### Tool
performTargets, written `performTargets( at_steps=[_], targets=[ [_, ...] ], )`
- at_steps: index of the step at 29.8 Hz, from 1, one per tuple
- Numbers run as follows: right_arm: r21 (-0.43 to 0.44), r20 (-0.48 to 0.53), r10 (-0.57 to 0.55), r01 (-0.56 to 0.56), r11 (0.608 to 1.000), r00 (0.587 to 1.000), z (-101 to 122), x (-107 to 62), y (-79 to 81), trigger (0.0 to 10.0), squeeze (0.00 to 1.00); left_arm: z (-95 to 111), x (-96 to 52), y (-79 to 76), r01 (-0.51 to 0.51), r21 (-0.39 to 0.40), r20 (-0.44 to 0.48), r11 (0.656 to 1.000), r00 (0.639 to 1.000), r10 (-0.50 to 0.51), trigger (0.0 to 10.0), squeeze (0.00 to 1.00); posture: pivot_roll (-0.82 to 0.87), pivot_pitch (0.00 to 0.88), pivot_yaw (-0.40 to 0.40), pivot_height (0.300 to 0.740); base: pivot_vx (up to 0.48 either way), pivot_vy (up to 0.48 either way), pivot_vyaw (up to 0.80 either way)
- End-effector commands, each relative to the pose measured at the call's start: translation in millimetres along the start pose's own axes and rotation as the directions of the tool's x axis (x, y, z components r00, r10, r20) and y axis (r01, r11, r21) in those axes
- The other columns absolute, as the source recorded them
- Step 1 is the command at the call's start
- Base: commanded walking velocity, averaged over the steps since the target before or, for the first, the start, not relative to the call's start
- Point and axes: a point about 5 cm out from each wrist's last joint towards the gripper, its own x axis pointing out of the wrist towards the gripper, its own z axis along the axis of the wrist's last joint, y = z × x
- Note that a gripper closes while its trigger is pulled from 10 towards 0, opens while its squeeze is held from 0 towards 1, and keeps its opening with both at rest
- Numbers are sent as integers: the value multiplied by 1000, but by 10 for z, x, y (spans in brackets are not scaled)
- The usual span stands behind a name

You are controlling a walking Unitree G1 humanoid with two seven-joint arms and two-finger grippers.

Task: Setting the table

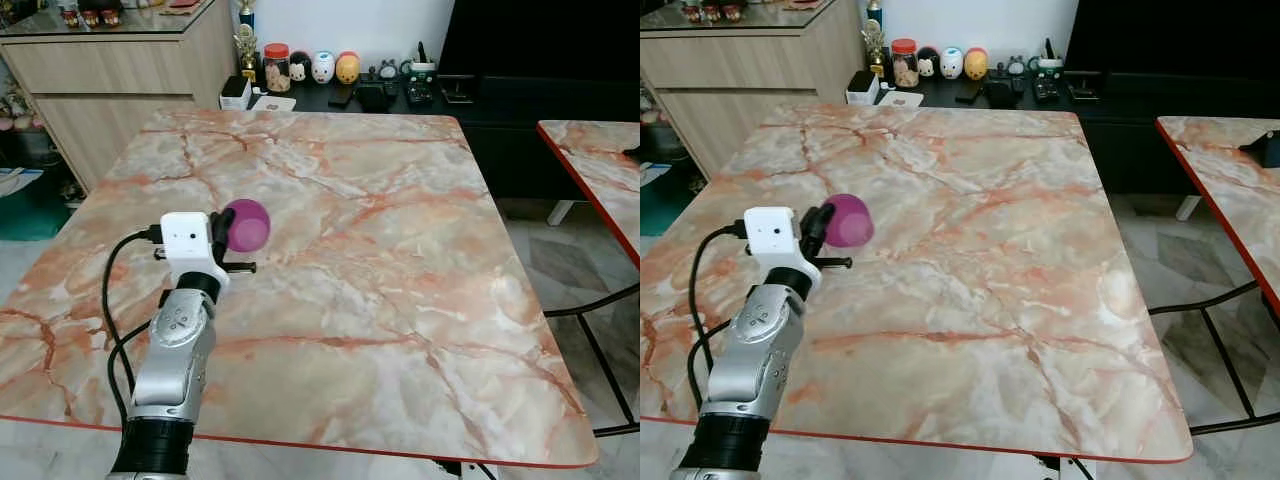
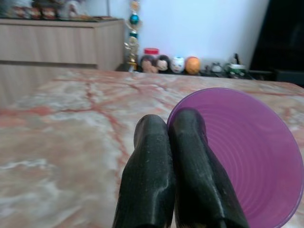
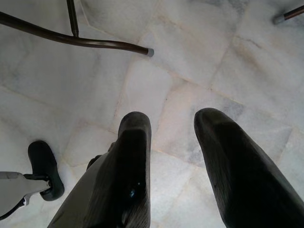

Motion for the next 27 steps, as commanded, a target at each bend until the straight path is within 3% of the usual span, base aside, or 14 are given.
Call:
performTargets(
  at_steps=[1, 7, 27],
  targets=[
    [26, -1, -11, 11, 1000, 1000, -19, -5, -16, 10000, 0, 60, -8, 37, -26, 24, 40, 999, 999, 25, 10000, 0, 98, 0, -27, 731, 0, 0, 0],
    [34, 1, -14, 14, 999, 1000, -6, -2, -17, 10000, 0, 59, -18, 24, -10, 51, 55, 999, 998, 7, 10000, 0, 98, 0, -28, 731, 0, 0, 0],
    [47, -5, -6, 6, 999, 1000, -25, -6, -12, 10000, 0, 85, -4, -56, 15, 42, 98, 999, 995, -19, 10000, 0, 101, 0, -30, 731, 0, -293, 0]
  ],
)
